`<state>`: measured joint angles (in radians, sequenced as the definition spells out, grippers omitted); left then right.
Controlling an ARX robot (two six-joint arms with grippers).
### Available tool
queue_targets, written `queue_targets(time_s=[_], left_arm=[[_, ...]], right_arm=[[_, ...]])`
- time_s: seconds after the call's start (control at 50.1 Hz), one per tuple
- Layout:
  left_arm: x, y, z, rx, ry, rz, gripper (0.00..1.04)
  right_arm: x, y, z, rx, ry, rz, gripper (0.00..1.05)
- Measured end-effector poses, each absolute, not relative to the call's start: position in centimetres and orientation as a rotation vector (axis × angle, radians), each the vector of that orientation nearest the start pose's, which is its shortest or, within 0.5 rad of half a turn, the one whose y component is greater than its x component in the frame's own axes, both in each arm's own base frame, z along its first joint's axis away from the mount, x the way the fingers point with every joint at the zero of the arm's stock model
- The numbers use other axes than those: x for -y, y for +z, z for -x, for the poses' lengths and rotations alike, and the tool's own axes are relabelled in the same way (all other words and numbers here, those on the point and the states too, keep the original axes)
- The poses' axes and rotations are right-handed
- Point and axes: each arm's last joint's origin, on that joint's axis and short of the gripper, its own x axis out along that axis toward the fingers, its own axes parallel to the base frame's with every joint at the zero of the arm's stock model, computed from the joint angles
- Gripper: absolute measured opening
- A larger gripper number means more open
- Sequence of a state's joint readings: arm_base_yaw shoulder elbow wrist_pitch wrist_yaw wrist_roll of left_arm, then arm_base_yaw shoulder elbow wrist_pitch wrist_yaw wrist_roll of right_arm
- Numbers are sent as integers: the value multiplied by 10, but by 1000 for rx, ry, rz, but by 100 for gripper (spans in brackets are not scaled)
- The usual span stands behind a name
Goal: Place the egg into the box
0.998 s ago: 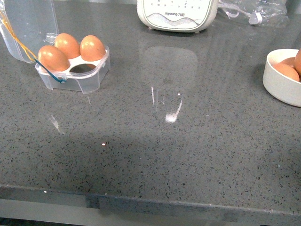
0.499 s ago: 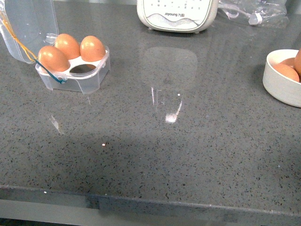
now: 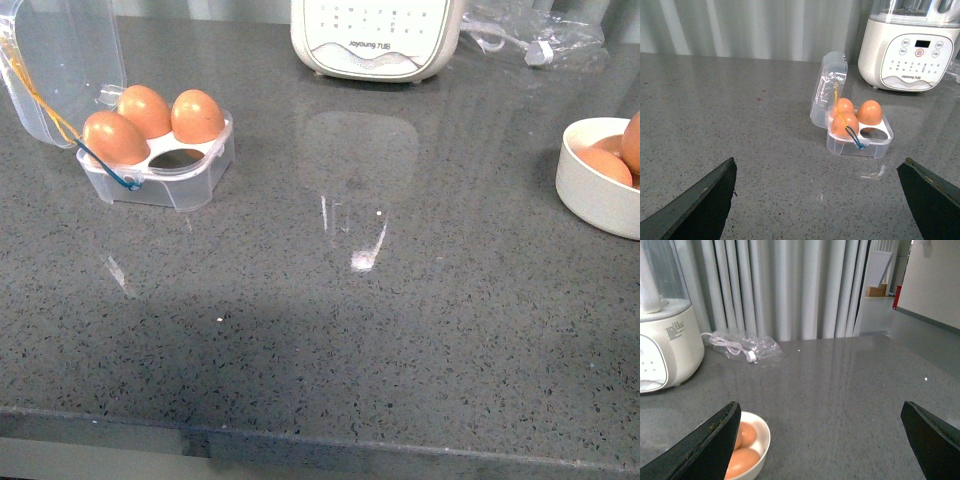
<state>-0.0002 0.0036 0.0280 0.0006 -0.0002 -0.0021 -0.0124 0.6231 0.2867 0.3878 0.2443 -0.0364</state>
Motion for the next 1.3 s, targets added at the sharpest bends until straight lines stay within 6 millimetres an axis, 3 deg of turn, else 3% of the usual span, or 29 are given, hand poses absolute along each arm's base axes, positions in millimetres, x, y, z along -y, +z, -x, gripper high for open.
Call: queue_targets(time_s=[0.2, 0.319, 0.479, 0.918, 1.297], left_arm=[[0, 173, -96, 25, 0, 2, 98], [0, 173, -96, 25, 0, 2, 98], [0, 173, -96, 25, 0, 2, 98], [0, 173, -96, 25, 0, 2, 98], [0, 173, -96, 25, 0, 2, 98]], right_arm=[[23, 252, -208, -40, -229, 31, 97], [28, 248, -240, -150, -173, 21, 97], [30, 236, -266, -260, -73, 17, 97], [31, 213, -281, -324, 204, 66, 97], [31, 199, -290, -344, 288, 57, 97]])
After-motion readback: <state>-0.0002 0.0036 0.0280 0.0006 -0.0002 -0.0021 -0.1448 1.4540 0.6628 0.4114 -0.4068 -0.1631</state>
